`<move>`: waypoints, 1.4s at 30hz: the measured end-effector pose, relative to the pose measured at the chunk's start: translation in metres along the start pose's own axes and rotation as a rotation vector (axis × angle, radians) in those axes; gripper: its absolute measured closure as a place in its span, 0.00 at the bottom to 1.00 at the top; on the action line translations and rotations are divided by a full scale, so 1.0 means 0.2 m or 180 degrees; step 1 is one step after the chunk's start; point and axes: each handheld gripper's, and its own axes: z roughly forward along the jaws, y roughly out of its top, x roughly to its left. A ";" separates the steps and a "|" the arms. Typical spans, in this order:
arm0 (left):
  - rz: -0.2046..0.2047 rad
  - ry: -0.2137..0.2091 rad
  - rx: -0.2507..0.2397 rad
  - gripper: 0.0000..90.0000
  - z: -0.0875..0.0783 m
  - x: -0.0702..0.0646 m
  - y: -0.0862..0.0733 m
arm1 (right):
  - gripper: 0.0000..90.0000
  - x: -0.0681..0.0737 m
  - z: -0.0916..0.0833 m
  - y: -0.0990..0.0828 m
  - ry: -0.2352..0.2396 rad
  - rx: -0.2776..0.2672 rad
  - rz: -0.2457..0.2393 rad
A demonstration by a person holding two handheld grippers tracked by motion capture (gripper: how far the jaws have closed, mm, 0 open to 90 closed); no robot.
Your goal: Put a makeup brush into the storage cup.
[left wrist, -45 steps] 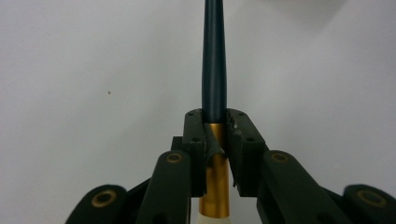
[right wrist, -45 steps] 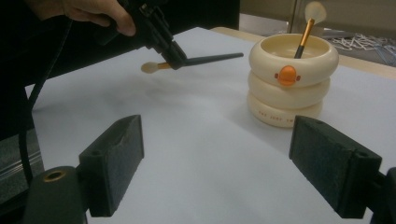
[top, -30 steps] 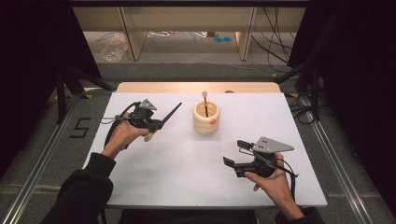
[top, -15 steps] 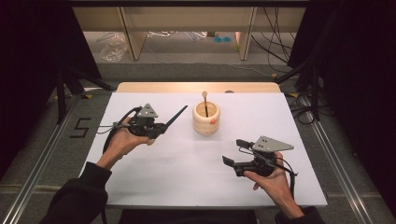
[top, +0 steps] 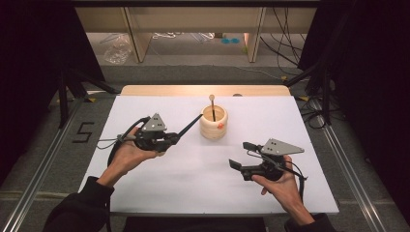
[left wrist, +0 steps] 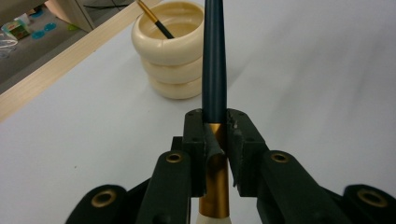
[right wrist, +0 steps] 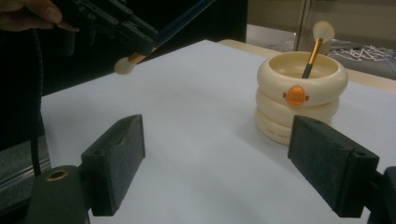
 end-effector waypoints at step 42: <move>0.0830 0.0449 -0.0523 0.87 -0.15 -0.25 0.00 | 0.23 -0.03 -0.04 0.08 0.0054 -0.0155 0.0028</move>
